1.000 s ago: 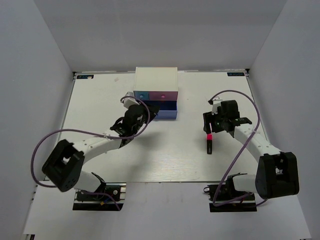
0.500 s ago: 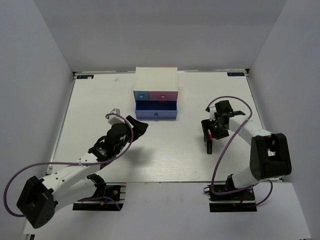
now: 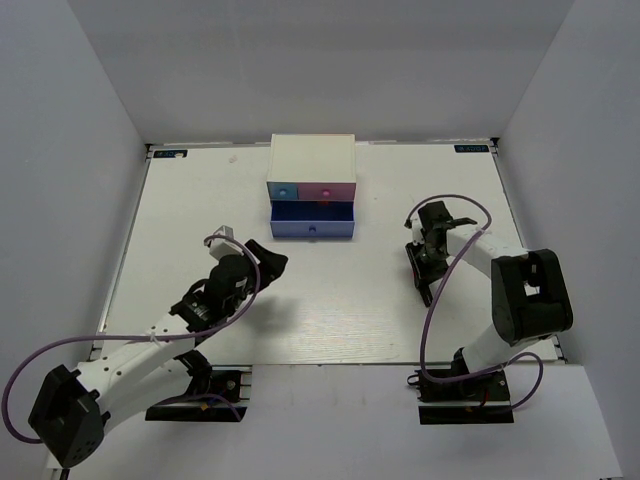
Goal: Sort the stationery into containers
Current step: Pick up the pen from the center of the board, then place the pen in the storage box.
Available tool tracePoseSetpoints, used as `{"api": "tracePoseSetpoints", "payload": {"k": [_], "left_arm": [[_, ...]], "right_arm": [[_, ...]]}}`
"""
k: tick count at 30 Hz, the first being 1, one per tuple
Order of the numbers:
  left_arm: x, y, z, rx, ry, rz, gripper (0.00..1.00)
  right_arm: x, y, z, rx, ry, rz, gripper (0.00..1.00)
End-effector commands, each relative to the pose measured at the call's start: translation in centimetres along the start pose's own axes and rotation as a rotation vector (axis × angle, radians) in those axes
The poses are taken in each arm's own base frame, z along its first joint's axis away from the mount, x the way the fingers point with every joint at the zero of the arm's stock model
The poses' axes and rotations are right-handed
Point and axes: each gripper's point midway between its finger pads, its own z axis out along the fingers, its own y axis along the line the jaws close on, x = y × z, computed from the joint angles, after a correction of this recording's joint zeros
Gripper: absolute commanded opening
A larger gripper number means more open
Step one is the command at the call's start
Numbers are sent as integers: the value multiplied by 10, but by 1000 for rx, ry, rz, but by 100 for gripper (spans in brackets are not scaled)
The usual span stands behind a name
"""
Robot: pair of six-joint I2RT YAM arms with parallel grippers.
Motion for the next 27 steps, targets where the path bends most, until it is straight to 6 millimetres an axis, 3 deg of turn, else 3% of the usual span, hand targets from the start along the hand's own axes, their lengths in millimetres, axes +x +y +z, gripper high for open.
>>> {"api": "tracePoseSetpoints", "payload": {"k": [1, 4, 7, 9, 13, 17, 21, 23, 25, 27], "left_arm": [[1, 9, -4, -20, -7, 1, 77], [1, 9, -6, -20, -7, 1, 77], [2, 8, -6, -15, 2, -9, 77], [2, 8, -6, -15, 2, -9, 77], [3, 8, -5, -15, 2, -9, 77], [7, 11, -2, -26, 20, -2, 77], [8, 8, -2, -22, 28, -2, 77], [8, 8, -2, -22, 28, -2, 77], [9, 10, -2, -29, 32, 1, 77], [9, 10, -2, -29, 32, 1, 77]], "right_arm": [[-11, -2, -3, 23, -42, -14, 28], [-22, 10, -13, -44, -111, -36, 15], [-56, 29, -42, -151, -284, -112, 8], [-77, 45, -60, -236, -390, -221, 8], [-128, 85, -128, -374, -740, -556, 6], [-152, 123, -165, -503, -922, -853, 5], [-180, 152, -172, -540, -1034, -1087, 8], [-196, 158, -162, -499, -1064, -1130, 11], [-217, 168, -171, -442, -1134, -1191, 11], [-232, 178, -167, -429, -1151, -1229, 11]]}}
